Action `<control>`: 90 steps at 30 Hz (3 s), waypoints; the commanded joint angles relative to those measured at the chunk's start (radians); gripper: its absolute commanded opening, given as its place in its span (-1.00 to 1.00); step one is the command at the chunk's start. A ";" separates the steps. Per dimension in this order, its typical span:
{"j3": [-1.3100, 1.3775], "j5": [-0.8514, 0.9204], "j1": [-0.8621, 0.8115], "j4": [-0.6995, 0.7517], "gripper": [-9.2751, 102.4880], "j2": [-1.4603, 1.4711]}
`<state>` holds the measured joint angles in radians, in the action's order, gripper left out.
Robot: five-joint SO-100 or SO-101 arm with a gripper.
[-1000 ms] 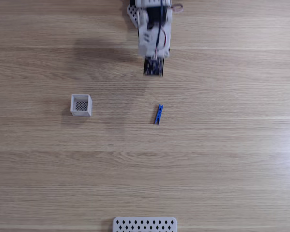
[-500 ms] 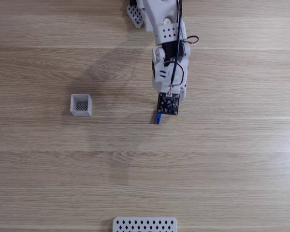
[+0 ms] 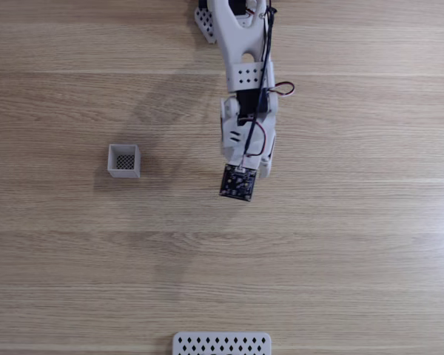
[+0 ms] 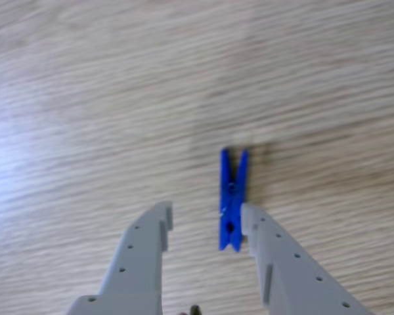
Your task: Grasp a peg and put it in the crate.
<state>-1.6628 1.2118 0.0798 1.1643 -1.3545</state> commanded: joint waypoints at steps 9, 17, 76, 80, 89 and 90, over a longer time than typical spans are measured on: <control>0.083 0.011 -0.038 0.008 -0.53 0.032; -0.018 0.067 -0.038 -0.009 -0.59 0.060; -0.891 0.563 -0.647 -1.841 -0.85 -0.411; -0.824 0.563 -0.649 -1.841 -0.85 -0.330; -0.790 0.561 -0.653 -1.824 -0.84 -0.227; -0.801 0.561 -0.653 -1.824 -0.84 -0.225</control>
<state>-2.5127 1.7671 -0.5599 -0.6427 -1.5601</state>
